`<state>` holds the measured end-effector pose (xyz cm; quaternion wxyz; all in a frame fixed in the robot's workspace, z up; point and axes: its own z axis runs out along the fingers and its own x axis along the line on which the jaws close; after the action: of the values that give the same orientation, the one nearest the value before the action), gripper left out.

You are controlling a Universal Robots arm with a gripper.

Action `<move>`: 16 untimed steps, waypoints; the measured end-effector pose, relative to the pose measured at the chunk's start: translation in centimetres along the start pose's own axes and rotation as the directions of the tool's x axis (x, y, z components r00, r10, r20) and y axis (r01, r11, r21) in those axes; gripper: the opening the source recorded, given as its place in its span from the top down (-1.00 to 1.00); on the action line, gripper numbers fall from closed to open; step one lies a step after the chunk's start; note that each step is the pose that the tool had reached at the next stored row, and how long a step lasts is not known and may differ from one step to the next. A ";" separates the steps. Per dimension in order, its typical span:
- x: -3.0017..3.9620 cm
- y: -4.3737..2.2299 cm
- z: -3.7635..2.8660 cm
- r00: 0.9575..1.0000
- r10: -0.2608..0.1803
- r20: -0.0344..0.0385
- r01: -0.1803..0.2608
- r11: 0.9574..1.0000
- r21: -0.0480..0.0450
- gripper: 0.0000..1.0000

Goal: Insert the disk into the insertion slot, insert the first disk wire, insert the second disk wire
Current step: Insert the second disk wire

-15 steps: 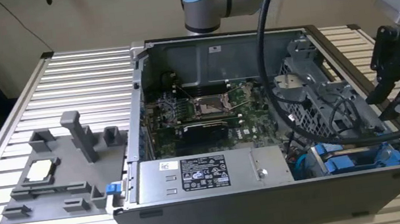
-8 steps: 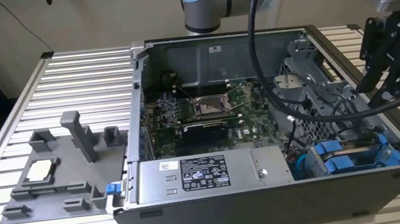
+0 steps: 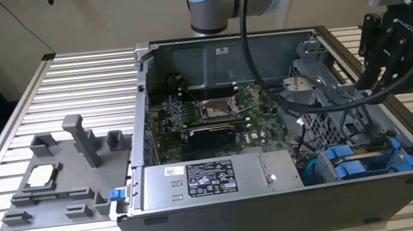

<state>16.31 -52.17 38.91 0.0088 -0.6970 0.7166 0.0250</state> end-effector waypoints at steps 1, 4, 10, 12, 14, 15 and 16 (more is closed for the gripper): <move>0.01 0.44 0.02 1.000 0.000 0.000 0.000 1.000 0.001 0.22; 0.01 1.84 0.10 1.000 0.000 0.000 0.000 1.000 0.005 0.22; 0.02 4.57 0.29 1.000 -0.001 0.000 0.001 1.000 0.013 0.22; -0.01 5.48 0.39 1.000 -0.001 0.000 0.001 1.000 0.015 0.22; -0.06 6.35 0.50 1.000 -0.001 0.000 0.001 1.000 0.017 0.22; -0.08 6.81 0.58 1.000 -0.001 0.000 0.001 1.000 0.018 0.22; -0.10 7.26 0.66 1.000 -0.001 0.000 0.001 1.000 0.020 0.22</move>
<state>9.05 -51.84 38.43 0.0158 -0.6972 0.7165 0.0178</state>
